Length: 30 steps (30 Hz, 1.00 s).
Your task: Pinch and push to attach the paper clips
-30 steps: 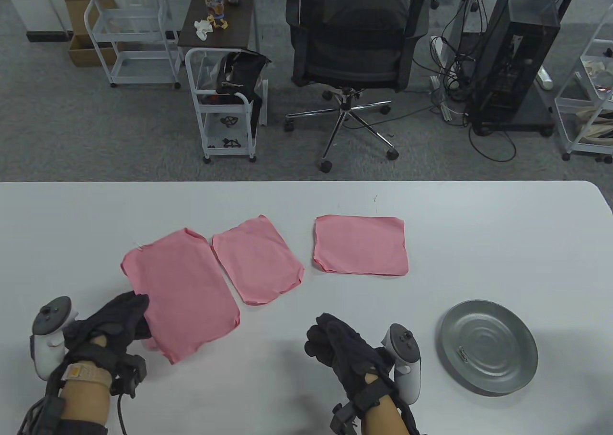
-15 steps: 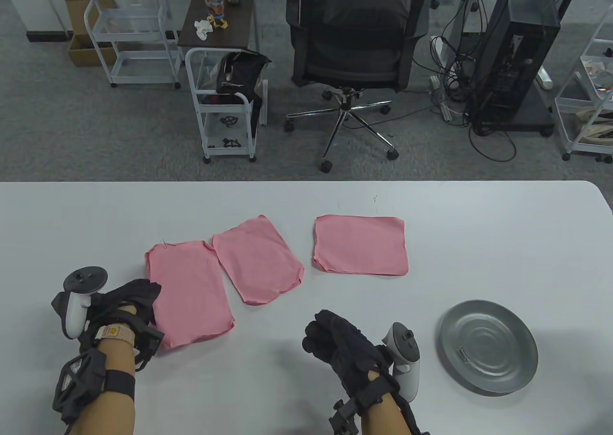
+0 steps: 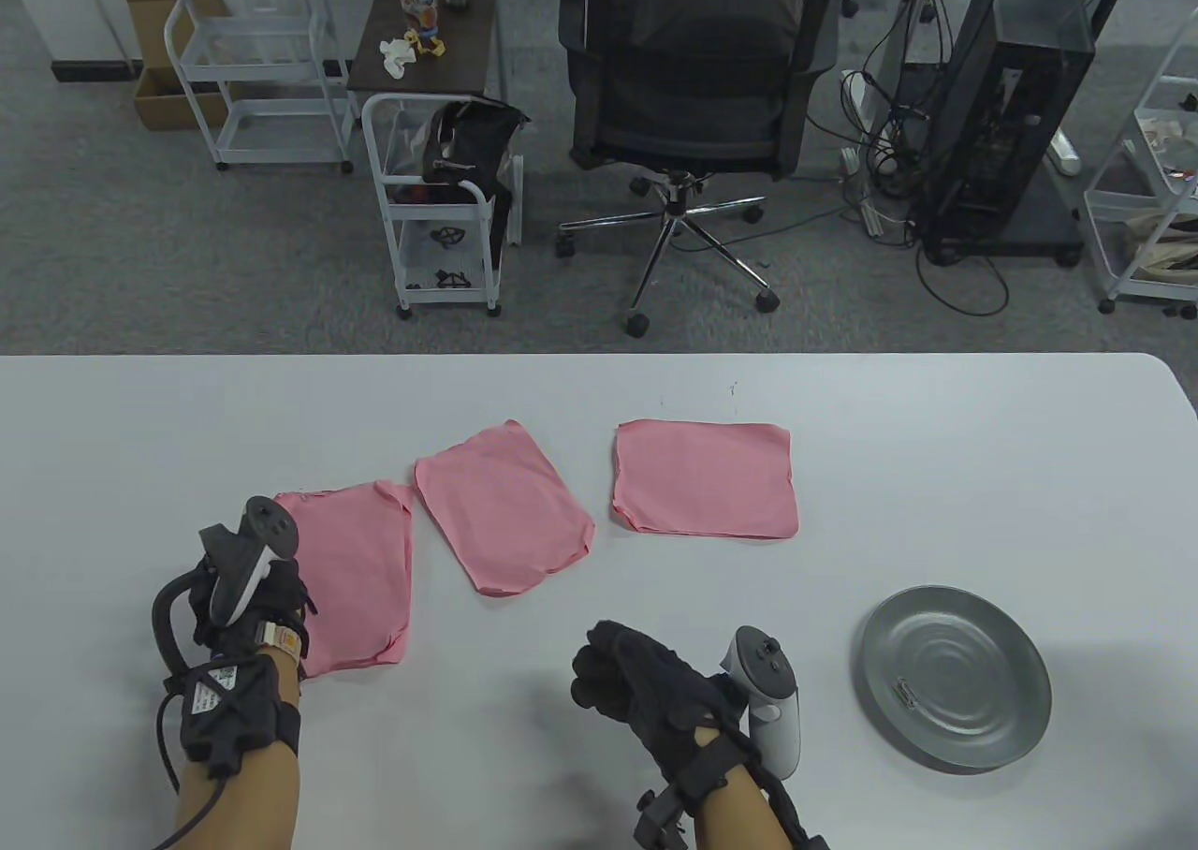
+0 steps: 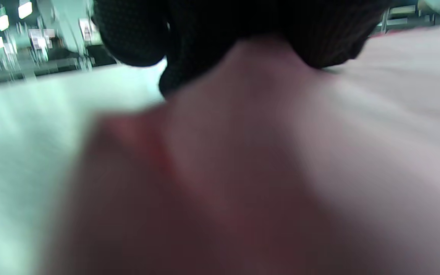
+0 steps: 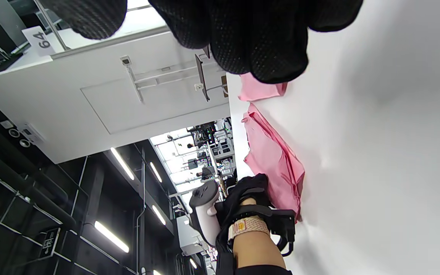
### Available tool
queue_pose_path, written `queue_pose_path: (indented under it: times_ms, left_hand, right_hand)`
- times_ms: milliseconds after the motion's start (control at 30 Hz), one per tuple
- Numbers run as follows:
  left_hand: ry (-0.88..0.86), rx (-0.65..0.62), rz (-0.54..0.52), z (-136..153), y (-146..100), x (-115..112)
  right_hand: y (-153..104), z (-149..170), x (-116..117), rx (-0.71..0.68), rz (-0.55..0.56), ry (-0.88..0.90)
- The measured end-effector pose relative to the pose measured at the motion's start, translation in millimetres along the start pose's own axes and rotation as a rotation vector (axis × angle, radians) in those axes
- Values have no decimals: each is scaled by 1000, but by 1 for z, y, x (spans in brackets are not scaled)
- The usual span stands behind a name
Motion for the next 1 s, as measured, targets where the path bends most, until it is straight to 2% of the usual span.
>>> queue_pose_path:
  times_ms: [67,233,300,400,433,467,500,567,600,633,667,733,833,900,1000]
  left_hand:
    - [86,-5,-13,-2,-2,-2]
    - [87,-23,-39,0,-6,2]
    - [-138,-47,-44,3,-8,14]
    - [-617,-138,-38,-4,-19,49]
    - [-707,-181,-41,-9,-24,61]
    - [-789,-281,-46,-22,-33,80]
    - [-818,-352,-41,-32,-40,90]
    - [-762,-566,-76,-67,-63,116]
    - [-703,-621,-71,-79,-69,118]
    - [-552,-647,-63,-98,-79,118]
    - [-382,-683,-27,-118,-86,110]
    - [-184,-730,1,-145,-96,91]
    - [-83,-755,34,-170,-101,64]
    - [17,-744,139,-181,-100,45]
    - [-54,-717,169,-180,-96,46]
  right_hand:
    - [2,1,3,4,-12,1]
    - [3,0,8,11,-24,-24]
    - [0,-5,7,-24,4,-40]
    - [-7,-13,2,-95,83,-39]
    - [-8,-14,1,-105,97,-36]
    - [-9,-14,-2,-119,119,-26]
    - [-9,-14,-3,-118,123,-20]
    - [-9,-9,-4,-119,115,24]
    - [-9,-8,-3,-123,112,43]
    - [-9,-7,-1,-130,101,66]
    - [-9,-8,1,-140,84,74]
    - [-10,-11,4,-147,69,59]
    - [-9,-13,6,-134,48,24]
    - [-10,-14,6,-138,41,34]
    - [-11,-15,3,-133,33,36]
Point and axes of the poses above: the tracker on the back of each hand, its own z axis roughly to the little-finger side, its own y axis roughly from the wrist to the fingertips, x = y × z, the point moved 1 cm from there along y, roughly from the wrist to the fingertips, and after that the axes turned 15 degrees about -z, right-handed, at the moved point
